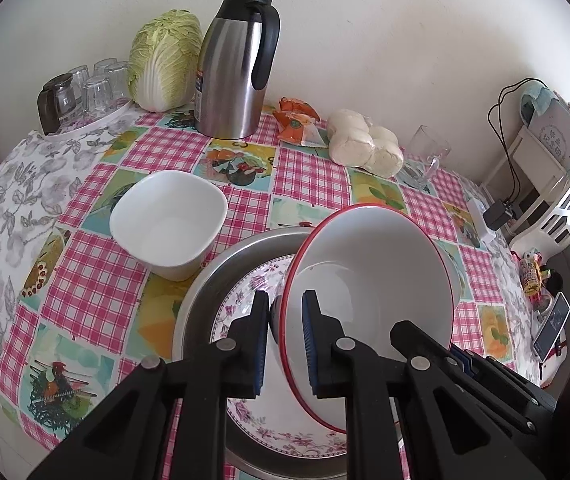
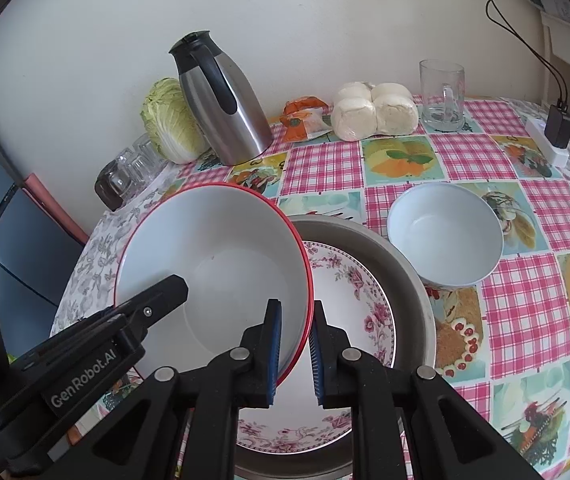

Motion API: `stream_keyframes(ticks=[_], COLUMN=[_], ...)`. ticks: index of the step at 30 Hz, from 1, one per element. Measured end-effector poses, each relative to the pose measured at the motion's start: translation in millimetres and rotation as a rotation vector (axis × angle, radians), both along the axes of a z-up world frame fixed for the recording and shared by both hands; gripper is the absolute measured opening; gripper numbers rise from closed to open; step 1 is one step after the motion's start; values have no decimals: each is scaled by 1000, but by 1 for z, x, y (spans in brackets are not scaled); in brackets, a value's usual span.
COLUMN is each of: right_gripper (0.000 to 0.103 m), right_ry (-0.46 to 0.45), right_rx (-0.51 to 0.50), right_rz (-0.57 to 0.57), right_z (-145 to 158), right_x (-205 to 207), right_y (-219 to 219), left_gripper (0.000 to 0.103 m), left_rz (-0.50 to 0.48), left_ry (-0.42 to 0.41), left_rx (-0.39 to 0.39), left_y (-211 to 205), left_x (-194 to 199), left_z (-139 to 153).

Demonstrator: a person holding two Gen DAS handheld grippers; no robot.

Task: Organize plates and bowls
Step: 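Lower the red-rimmed bowl onto the floral plate inside the basin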

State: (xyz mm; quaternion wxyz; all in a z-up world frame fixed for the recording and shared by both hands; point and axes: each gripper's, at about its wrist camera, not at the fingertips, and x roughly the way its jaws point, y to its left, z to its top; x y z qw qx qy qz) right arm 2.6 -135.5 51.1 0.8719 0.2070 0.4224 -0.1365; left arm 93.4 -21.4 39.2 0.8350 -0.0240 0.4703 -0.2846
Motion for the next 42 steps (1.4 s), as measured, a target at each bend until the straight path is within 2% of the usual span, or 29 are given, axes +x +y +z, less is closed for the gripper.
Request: stream_keyframes(ticks=[7,22,32,42], right_gripper=[16,16,17,23], right_ry=[17,99,103,90], right_rx=[11,33,38,42], right_rz=[-7,-37,-39,-40], right_z=[-4,-34,-40,-39], right_x=[0,4,4,5], right_y=[-6,-17,-17,-16], left_gripper=[15,15,15,16], left_rz=[-12,-35,-31,9], left_ry=[25,106,124,225], left_rx=[10,76,92,24], left_y=[-5,-23,-25,-16], left_x=[1,3,5,12], left_z=[-7,-39,-45,-54])
